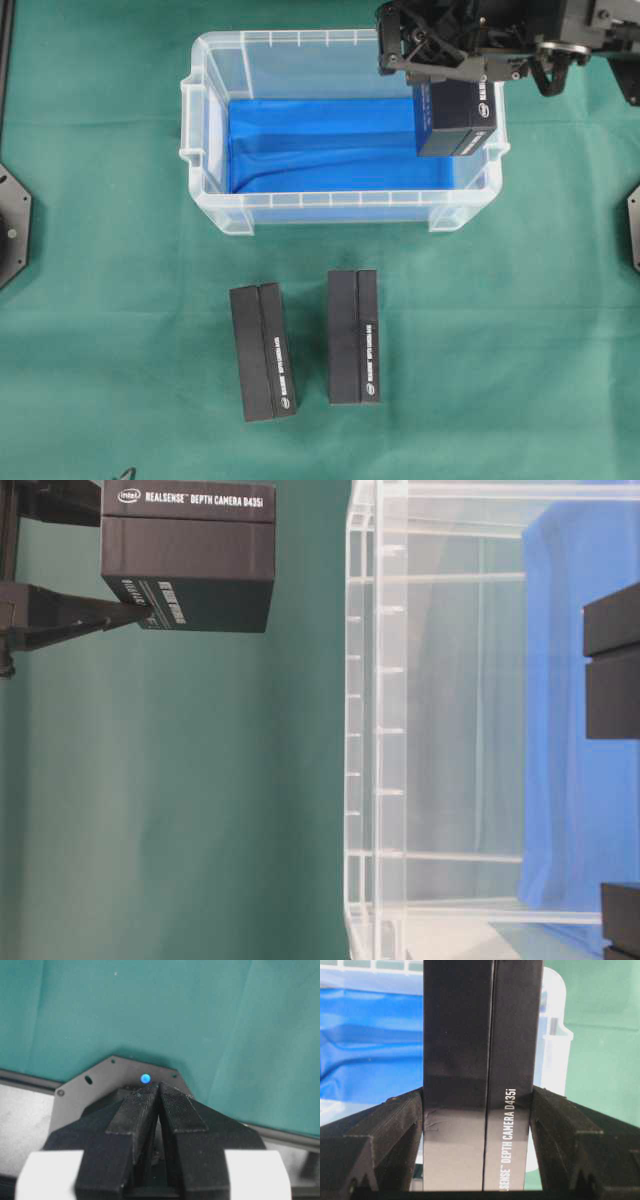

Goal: Take the box out of the case with the right arm.
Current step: 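Lift the last box up out of the case with the right gripper, then carry the box to the front right and lower it onto the table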

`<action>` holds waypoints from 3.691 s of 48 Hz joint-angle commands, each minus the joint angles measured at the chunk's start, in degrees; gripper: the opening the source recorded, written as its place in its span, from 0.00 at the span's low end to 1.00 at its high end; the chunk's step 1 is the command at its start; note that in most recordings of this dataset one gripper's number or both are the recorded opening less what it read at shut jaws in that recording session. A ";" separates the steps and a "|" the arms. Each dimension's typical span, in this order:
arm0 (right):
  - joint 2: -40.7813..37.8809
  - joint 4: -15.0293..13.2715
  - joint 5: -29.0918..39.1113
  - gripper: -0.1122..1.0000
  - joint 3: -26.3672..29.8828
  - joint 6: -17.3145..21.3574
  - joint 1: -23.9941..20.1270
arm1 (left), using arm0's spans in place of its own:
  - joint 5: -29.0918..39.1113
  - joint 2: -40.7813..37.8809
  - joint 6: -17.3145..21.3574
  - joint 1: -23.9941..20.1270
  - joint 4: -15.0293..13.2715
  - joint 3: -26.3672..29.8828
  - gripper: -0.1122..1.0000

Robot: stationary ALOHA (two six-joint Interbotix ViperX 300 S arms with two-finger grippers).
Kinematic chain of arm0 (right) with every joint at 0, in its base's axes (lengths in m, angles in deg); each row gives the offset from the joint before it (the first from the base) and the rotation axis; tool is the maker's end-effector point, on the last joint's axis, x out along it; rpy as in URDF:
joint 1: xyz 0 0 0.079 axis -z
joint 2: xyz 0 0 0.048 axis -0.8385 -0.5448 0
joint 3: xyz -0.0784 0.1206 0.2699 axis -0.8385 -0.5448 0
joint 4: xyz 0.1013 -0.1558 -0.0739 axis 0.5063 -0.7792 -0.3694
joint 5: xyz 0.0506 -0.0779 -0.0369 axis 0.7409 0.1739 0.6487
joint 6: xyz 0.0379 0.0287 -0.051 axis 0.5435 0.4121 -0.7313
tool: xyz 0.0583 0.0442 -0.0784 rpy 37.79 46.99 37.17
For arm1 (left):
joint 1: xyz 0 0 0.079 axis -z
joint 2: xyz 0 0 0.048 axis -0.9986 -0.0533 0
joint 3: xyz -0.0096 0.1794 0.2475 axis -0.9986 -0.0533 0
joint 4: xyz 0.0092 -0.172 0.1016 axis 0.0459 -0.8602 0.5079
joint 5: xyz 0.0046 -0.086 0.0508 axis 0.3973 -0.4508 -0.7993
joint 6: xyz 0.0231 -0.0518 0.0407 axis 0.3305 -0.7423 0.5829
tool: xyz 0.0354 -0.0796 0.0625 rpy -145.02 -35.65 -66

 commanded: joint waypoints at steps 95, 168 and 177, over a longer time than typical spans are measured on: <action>-1.49 2.72 9.05 0.68 2.46 29.36 -30.50 | -0.18 -0.44 -0.18 -0.18 0.09 0.70 0.10; -6.15 10.11 -24.43 0.68 -26.19 41.92 -29.79 | -0.18 -0.26 -0.18 -0.18 -0.09 0.62 0.10; -6.06 10.46 -25.14 0.68 -26.37 41.84 -29.79 | -0.18 -0.26 -0.09 -0.18 -0.09 0.62 0.10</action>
